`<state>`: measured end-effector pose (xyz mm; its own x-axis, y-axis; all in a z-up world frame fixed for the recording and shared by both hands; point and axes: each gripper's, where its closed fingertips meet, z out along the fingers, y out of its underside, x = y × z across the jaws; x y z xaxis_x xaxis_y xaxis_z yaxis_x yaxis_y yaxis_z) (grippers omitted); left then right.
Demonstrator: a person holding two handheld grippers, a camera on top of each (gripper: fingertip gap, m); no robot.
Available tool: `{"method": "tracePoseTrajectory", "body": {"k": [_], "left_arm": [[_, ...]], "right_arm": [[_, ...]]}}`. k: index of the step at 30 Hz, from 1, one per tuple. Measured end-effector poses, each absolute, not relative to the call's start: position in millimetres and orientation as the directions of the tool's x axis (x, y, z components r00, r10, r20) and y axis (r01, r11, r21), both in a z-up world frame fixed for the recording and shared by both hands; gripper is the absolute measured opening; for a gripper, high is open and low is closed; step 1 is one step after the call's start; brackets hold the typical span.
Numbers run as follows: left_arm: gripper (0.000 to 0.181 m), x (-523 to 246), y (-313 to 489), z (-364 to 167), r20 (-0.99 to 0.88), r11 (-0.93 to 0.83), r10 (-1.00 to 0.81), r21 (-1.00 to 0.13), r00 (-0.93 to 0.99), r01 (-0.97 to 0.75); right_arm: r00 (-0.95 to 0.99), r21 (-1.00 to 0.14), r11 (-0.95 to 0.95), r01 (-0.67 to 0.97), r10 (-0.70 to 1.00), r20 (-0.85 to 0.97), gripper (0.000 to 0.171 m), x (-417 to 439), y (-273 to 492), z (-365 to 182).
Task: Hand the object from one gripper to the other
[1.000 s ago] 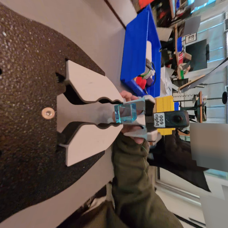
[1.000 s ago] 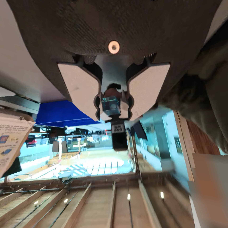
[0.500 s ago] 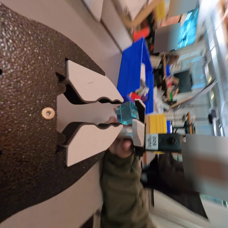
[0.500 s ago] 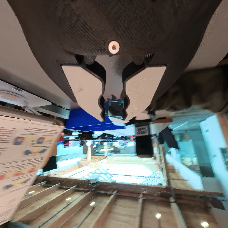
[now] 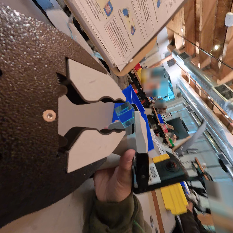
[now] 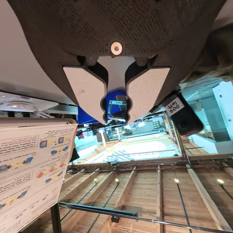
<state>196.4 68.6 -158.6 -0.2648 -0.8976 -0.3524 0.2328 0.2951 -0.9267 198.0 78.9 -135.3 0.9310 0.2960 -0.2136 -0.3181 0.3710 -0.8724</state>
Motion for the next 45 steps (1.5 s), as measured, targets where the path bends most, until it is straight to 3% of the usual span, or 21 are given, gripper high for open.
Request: {"method": "tracePoseTrajectory", "body": {"k": [5,8,13,18,23,27,30,32,36,38,40,42,45], "left_arm": [[0.049,181.2,67.2,-154.5,-0.182,0.077,-0.839,-0.973,-0.512,0.218],[0.049,180.0,77.9,-159.8,0.134,-0.172,-0.761,-0.985,-0.635,-0.001],[0.046,182.7,88.0,-161.7,0.628,-0.551,-0.462,-0.757,-0.626,-0.353],[0.047,166.5,60.0,-171.5,0.814,-0.508,-0.145,-0.550,-0.563,-0.663],[0.031,163.1,52.9,-177.0,0.863,-0.491,-0.037,-0.455,-0.503,-0.743],[0.027,160.7,54.9,-181.2,0.855,-0.474,-0.043,-0.473,-0.517,-0.742],[0.027,164.5,61.4,-182.5,0.825,-0.488,-0.107,-0.530,-0.556,-0.693],[0.027,172.5,74.2,-181.1,0.778,-0.529,-0.215,-0.601,-0.591,-0.599],[0.027,182.2,103.9,-173.3,0.508,-0.452,-0.578,-0.851,-0.638,-0.269],[0.027,178.2,107.5,-163.6,0.267,-0.298,-0.715,-0.953,-0.647,-0.064],[0.027,173.2,104.1,-157.1,0.055,-0.141,-0.770,-0.986,-0.636,0.085],[0.027,171.1,99.0,-158.9,-0.097,-0.003,-0.780,-0.987,-0.618,0.158],[0.027,169.0,91.4,-167.6,-0.322,0.220,-0.753,-0.945,-0.574,0.241]], "right_arm": [[0.801,-0.816,0.273,-0.509,0.498,-0.333,0.027,191.0,74.0,-130.5],[0.769,-0.815,0.257,-0.520,0.556,-0.315,0.027,188.1,69.8,-129.8],[0.890,-0.934,0.341,-0.104,0.451,0.066,0.029,169.8,67.6,-138.5],[0.861,-0.862,0.355,0.362,0.226,0.455,0.027,167.0,72.2,-149.3],[0.759,-0.785,0.353,0.508,0.247,0.602,0.027,150.5,72.0,-161.0],[0.743,-0.780,0.339,0.526,0.263,0.615,0.027,146.1,74.2,-165.8],[0.803,-0.847,0.296,0.442,0.289,0.521,0.028,150.7,78.2,-168.4],[0.867,-0.906,0.282,0.315,0.303,0.396,0.046,157.4,79.7,-163.5],[0.906,-0.978,0.115,-0.171,0.408,-0.111,0.069,176.2,87.8,-161.5],[0.754,-0.884,-0.050,-0.465,0.501,-0.425,0.075,174.1,90.9,-165.4],[0.519,-0.718,-0.206,-0.665,0.563,-0.643,0.074,167.4,90.2,-166.6],[0.328,-0.582,-0.297,-0.757,0.598,-0.732,0.062,161.8,87.7,-163.6],[0.240,-0.532,-0.356,-0.768,0.611,-0.755,0.059,152.3,85.8,-162.9]]}}
